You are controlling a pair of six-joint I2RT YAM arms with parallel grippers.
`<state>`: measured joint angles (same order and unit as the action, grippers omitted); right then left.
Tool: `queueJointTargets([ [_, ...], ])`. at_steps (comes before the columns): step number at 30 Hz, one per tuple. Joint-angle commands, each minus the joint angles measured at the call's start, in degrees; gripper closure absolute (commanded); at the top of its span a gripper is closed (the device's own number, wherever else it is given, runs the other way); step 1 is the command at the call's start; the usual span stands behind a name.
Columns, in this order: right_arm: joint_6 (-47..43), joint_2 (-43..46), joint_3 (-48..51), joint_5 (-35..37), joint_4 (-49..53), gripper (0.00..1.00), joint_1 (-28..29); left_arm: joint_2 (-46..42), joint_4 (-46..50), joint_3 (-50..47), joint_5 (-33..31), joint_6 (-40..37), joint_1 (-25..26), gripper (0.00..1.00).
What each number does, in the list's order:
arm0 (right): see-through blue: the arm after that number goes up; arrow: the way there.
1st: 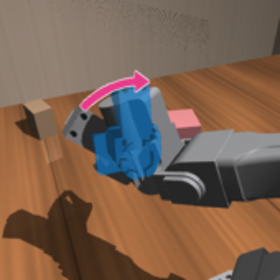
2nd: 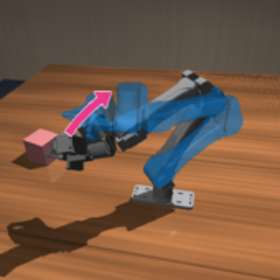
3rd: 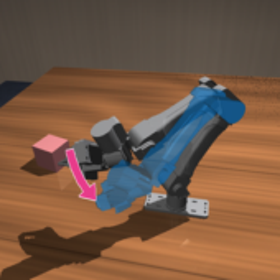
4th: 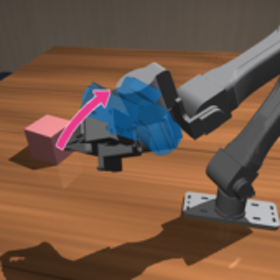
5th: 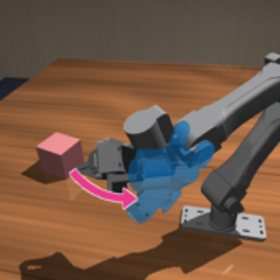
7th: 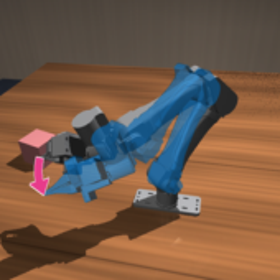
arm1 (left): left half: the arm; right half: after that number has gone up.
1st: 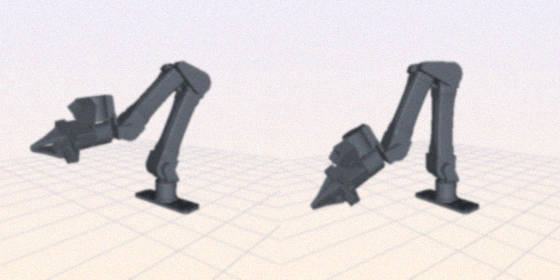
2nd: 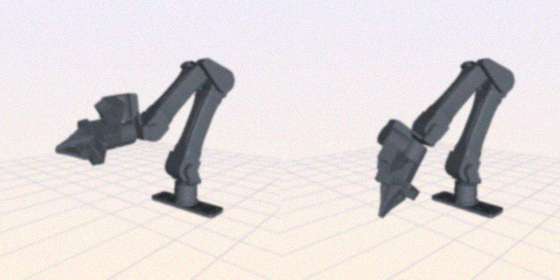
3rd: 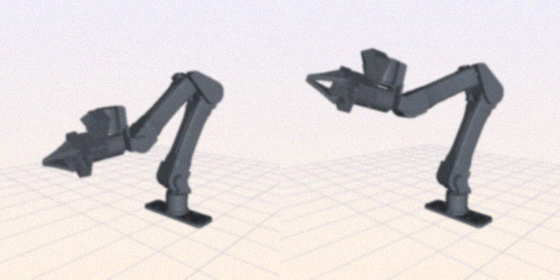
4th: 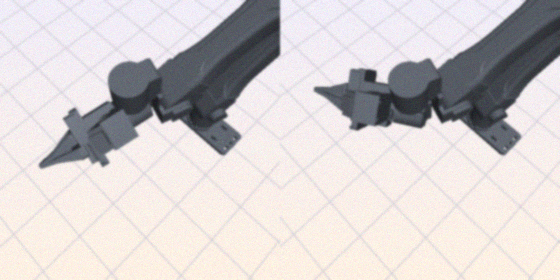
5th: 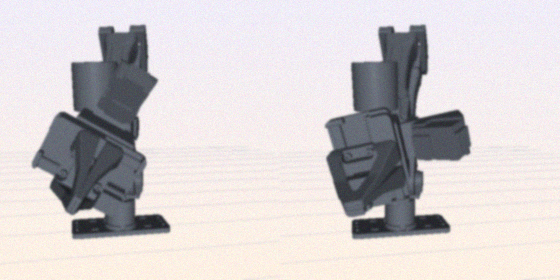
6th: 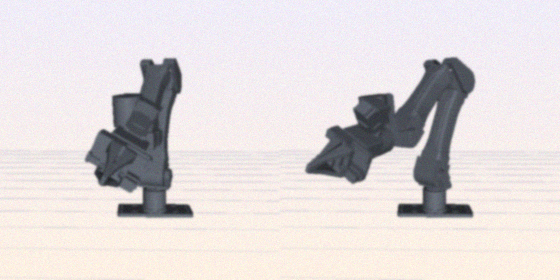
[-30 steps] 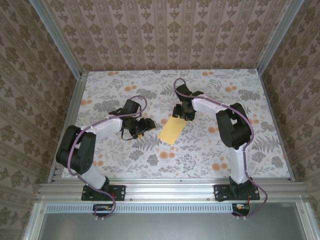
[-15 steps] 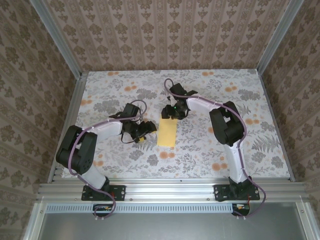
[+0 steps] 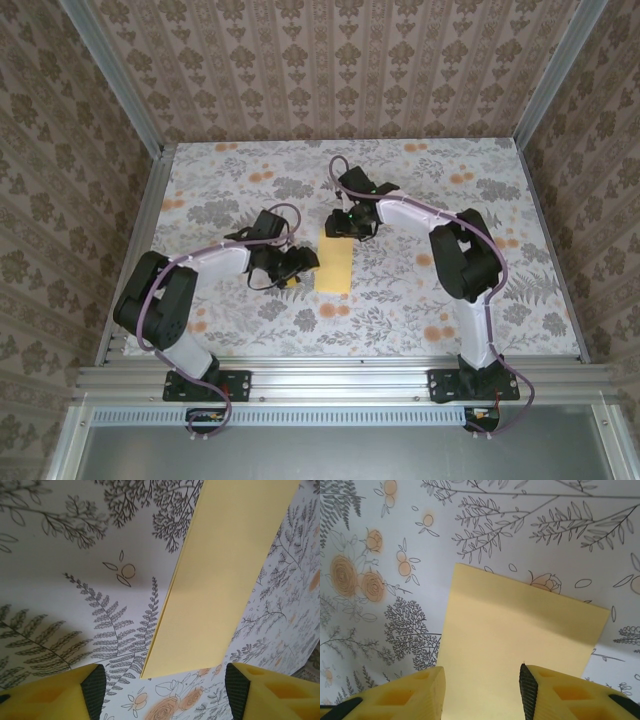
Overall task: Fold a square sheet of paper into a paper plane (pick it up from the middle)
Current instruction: Rotate the paper at the center of the table, then fold the triangle a second time at the center of the table.
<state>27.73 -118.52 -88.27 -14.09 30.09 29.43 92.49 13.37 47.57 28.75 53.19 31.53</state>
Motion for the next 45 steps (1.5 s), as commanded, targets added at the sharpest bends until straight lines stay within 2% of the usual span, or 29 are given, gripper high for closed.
queueJointTargets([
  [1, 2.16, -1.4, 0.51, 1.69, 2.84, 0.55, 0.28, -1.56, -1.34, -1.55, 1.28, 2.57, 1.2, 0.34],
  [17, 6.79, -6.11, 1.46, 5.38, 4.83, 0.55, -0.39, 2.42, -7.3, -1.9, 5.95, 6.84, 4.07, 0.33],
  [28, 8.39, -6.64, 2.81, 5.39, 4.37, 0.55, -1.15, 4.71, -2.74, 0.43, 5.46, 5.96, 4.51, 0.29],
  [33, 8.4, -6.72, 2.96, 4.93, 3.99, 0.55, -1.11, 6.24, -4.3, 1.49, 6.26, 6.18, 5.12, 0.28],
  [45, 8.67, -6.66, 4.1, 4.16, 3.03, 0.55, -1.14, 3.87, -12.55, 1.91, 5.9, 6.98, 5.03, 0.38],
])
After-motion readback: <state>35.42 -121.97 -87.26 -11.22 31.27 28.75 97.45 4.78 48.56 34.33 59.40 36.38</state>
